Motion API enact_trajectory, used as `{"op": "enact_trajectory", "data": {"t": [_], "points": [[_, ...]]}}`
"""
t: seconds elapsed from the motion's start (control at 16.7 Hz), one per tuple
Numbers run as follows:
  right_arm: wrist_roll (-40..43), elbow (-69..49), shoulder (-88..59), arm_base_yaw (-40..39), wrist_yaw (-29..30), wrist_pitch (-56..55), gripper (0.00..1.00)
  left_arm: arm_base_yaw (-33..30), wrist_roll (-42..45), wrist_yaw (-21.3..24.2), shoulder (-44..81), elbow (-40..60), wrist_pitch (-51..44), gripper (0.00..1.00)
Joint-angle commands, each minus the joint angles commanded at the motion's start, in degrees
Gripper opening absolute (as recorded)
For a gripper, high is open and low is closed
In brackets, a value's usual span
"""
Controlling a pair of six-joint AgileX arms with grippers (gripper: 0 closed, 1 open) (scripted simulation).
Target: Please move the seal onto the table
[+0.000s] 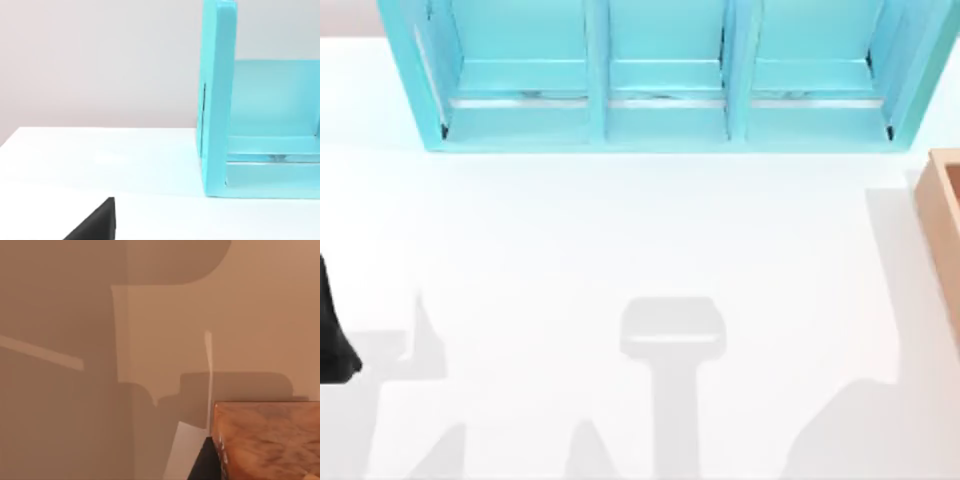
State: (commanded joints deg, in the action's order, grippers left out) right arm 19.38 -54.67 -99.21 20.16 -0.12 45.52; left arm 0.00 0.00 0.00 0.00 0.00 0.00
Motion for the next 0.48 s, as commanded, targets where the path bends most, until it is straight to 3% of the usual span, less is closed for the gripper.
{"op": "enact_trajectory", "data": {"t": [0.12, 0.48], "points": [[0.00, 0.00, 0.00, 0.00, 0.00, 0.00, 0.00, 0.00, 0.00, 0.00, 0.00, 0.00, 0.00, 1.00], [0.00, 0.00, 0.00, 0.00, 0.00, 0.00, 0.00, 0.00, 0.00, 0.00, 0.00, 0.00, 0.00, 1.00]]}}
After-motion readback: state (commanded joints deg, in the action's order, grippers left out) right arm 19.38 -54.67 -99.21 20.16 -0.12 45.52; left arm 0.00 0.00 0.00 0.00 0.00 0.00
